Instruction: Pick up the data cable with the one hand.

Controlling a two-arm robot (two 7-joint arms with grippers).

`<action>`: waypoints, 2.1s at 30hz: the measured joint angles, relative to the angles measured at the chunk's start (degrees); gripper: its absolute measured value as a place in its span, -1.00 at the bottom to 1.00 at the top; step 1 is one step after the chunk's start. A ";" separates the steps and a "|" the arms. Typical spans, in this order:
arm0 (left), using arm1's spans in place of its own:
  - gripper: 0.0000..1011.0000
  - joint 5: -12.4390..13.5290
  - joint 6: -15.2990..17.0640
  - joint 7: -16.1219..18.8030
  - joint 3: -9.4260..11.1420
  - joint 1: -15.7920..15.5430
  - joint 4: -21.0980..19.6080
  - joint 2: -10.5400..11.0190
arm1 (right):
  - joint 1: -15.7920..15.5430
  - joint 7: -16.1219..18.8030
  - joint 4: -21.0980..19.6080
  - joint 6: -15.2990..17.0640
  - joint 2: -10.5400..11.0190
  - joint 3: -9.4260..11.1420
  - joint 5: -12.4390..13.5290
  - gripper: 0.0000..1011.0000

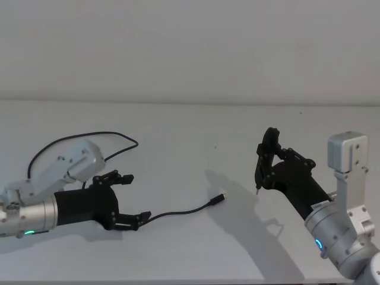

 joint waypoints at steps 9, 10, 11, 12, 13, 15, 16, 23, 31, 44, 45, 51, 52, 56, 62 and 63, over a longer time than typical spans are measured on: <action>0.99 0.32 2.20 0.32 1.73 -1.74 2.21 -2.17 | 0.00 0.00 0.00 0.00 0.00 0.00 0.00 -0.46; 0.99 0.31 2.65 0.38 1.97 -2.02 2.54 -2.50 | 0.00 0.00 0.00 0.00 0.00 0.00 0.00 -0.46; 0.99 0.32 2.95 0.42 2.09 -2.18 2.72 -2.66 | 0.00 0.00 0.00 0.00 0.00 0.00 0.00 -0.46; 0.99 0.31 3.18 0.45 2.24 -2.36 2.93 -2.89 | 0.00 0.00 0.00 0.00 0.00 0.00 0.00 -0.46; 0.99 0.30 3.64 0.48 2.47 -2.65 3.26 -3.20 | 0.00 0.00 0.00 0.00 0.00 0.00 0.00 -0.46; 0.99 0.27 4.22 0.50 2.68 -2.95 3.59 -3.50 | 0.00 0.00 0.00 0.00 0.00 0.00 0.00 -0.46; 0.99 0.25 4.71 0.53 2.96 -3.29 3.96 -3.85 | 0.00 0.00 0.00 0.00 0.00 0.00 0.00 -0.46; 0.99 0.07 6.89 0.56 4.08 -4.74 5.76 -5.33 | 0.00 0.00 0.00 0.00 0.00 0.00 0.00 -0.46; 0.99 -0.02 8.22 0.48 5.23 -6.11 7.36 -6.64 | 0.00 0.00 0.00 0.00 0.00 0.00 0.00 -0.46; 0.99 -0.02 9.25 0.29 6.82 -7.81 9.08 -7.84 | 0.00 0.00 0.00 0.00 0.00 0.00 0.00 -0.46; 0.99 0.00 9.35 0.31 6.95 -7.96 9.22 -7.90 | 0.00 0.00 0.01 0.00 0.00 0.00 0.00 -0.46; 0.99 0.14 9.75 0.63 7.53 -8.43 9.80 -8.17 | 0.00 0.00 0.00 0.00 0.00 0.00 0.00 -0.46; 0.99 0.17 9.79 0.71 7.58 -8.47 9.88 -8.20 | 0.00 0.00 0.00 0.00 0.00 0.00 0.00 -0.46; 0.99 0.35 9.92 1.00 7.90 -8.66 10.30 -8.38 | 0.00 0.00 0.00 0.00 0.00 0.00 0.00 -0.46; 0.99 0.83 10.24 1.47 8.29 -8.86 10.84 -8.71 | 0.00 0.00 0.00 0.00 0.00 0.00 0.00 -0.46; 0.99 0.94 10.30 1.57 8.35 -8.90 10.96 -8.77 | 0.00 0.00 0.00 0.00 0.00 0.00 0.00 -0.46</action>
